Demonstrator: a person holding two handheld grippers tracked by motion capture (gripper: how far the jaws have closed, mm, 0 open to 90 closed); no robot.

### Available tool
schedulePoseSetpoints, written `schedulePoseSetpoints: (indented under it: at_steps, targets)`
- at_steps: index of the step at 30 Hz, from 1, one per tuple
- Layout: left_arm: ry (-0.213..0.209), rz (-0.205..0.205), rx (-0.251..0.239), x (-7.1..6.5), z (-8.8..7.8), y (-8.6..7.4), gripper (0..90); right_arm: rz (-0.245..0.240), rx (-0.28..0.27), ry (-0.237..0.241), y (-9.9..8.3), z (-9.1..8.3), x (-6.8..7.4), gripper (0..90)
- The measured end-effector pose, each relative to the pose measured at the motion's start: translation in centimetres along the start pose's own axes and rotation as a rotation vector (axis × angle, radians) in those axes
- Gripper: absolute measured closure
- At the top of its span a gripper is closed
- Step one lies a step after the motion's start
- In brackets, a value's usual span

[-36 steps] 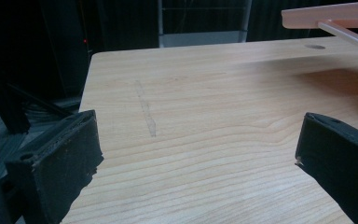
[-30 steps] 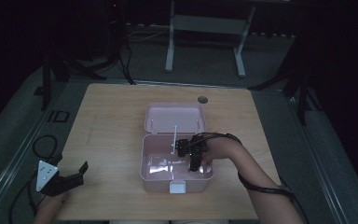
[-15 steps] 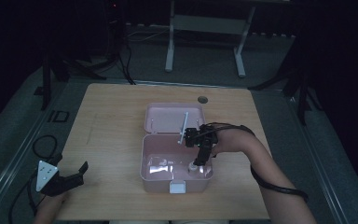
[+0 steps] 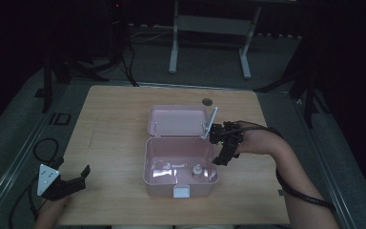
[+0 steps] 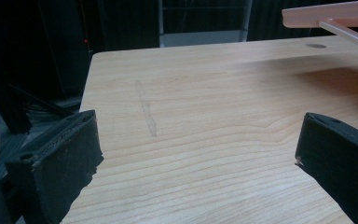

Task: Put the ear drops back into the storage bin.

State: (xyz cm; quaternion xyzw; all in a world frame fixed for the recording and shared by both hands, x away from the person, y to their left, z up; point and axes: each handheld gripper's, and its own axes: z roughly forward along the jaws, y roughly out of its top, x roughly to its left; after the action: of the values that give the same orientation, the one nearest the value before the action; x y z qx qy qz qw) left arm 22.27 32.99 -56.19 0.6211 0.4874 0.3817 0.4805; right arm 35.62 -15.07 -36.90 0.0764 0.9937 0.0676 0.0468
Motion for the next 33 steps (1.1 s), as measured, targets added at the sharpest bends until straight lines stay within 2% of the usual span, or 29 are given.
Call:
schedulePoseSetpoints:
  at_steps: [9,15,17,20,28,30,33]
  targets:
    - [0.001,0.001,0.0,0.0,0.0,0.0,0.3,0.066,-0.029,-0.016,-3.2,-0.4,-0.7,17.4]
    - [0.001,0.001,0.0,0.0,0.0,0.0,0.4,0.101,-0.044,-0.005,-5.4,0.7,-0.9,17.4]
    - [0.001,0.001,0.0,0.0,0.0,0.0,0.4,0.101,-0.046,-0.004,-5.7,0.9,-0.9,17.4]
    - [0.002,0.001,0.0,0.0,0.0,0.0,0.4,0.129,-0.072,0.007,-6.9,2.2,-0.8,17.5]
    - [0.003,0.002,0.0,0.0,0.0,0.0,0.4,0.163,-0.116,0.019,-8.8,5.3,-0.7,17.5]
    - [0.002,0.002,0.0,0.0,0.0,0.0,0.3,0.175,-0.129,0.034,-9.7,6.7,-0.7,17.5]
    - [0.003,0.003,0.0,0.0,0.0,0.0,0.4,0.187,-0.128,0.041,-10.3,7.6,-0.8,17.5]
